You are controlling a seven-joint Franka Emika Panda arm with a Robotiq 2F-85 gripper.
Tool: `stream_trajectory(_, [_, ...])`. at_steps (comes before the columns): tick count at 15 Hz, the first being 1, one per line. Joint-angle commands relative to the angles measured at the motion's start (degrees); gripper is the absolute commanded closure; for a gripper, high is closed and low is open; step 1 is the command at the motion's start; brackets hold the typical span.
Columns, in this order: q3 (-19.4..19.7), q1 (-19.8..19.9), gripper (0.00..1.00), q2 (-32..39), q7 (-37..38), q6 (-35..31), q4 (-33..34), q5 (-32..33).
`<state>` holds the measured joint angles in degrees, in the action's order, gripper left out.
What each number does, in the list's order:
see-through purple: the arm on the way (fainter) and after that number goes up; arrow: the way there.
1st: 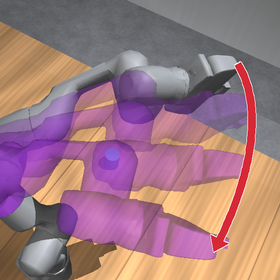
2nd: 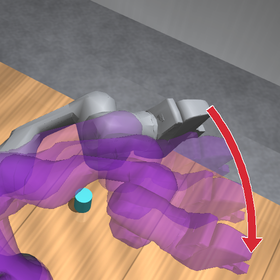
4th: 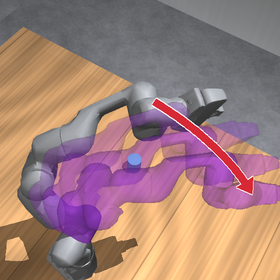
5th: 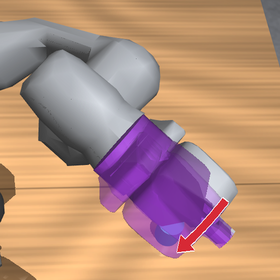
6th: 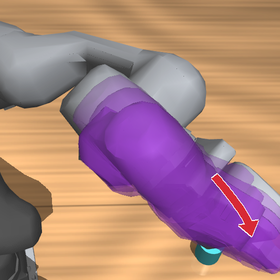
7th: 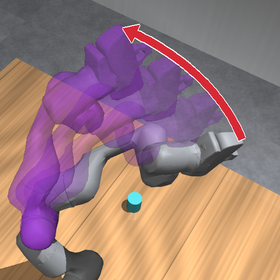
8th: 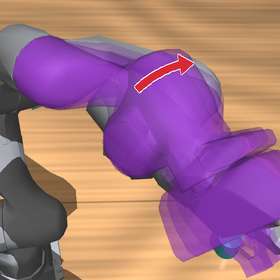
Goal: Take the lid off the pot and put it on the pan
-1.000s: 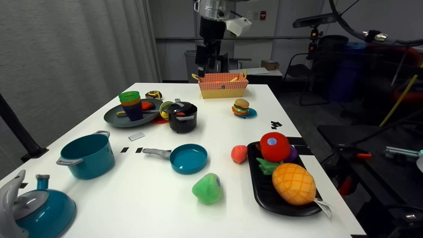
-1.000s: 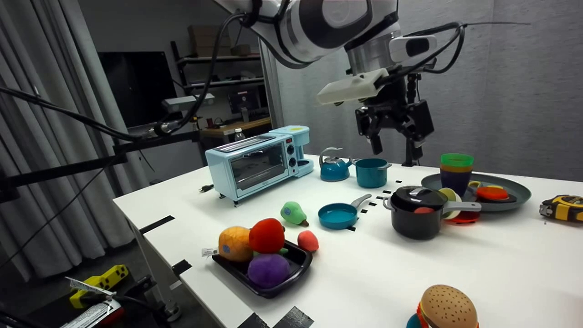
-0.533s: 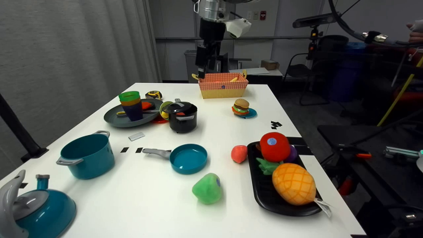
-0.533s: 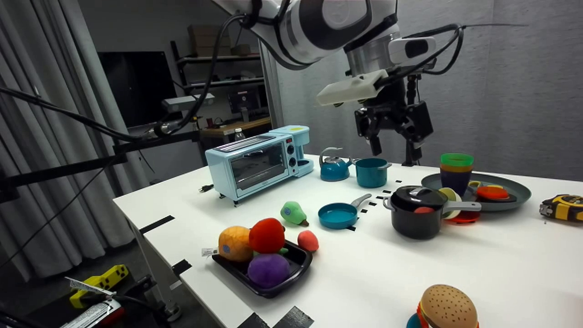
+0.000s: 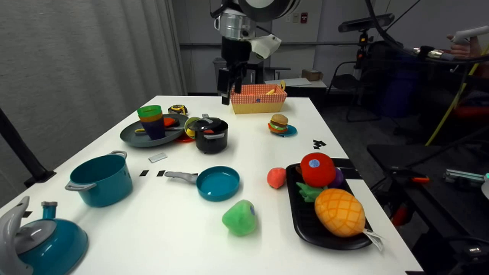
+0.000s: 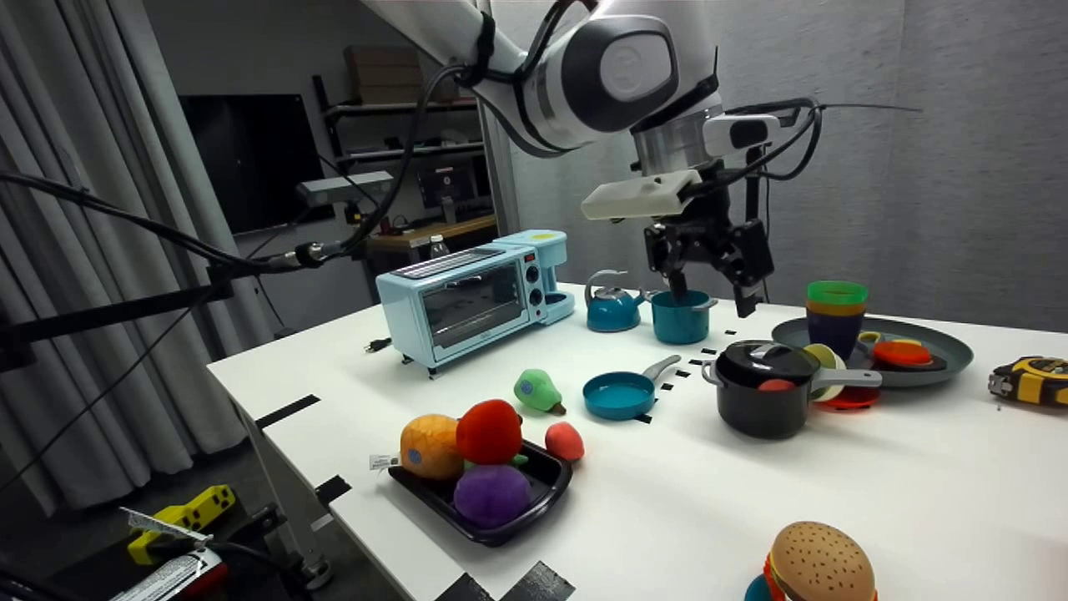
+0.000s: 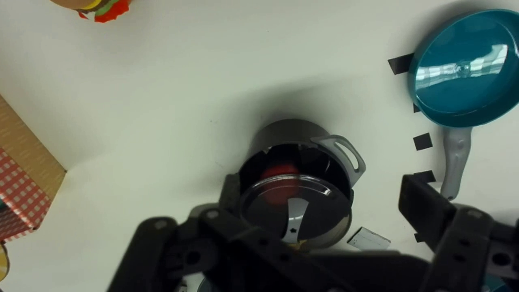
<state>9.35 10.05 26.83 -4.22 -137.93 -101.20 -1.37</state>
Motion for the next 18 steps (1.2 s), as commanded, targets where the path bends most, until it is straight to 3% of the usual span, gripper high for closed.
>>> stream_trajectory(1, [-0.39,0.14,0.00,5.54,3.21,0.88,6.97,0.57])
stream_trajectory(18, [-0.74,2.60,0.00,20.63,12.15,3.96,26.97,-2.22])
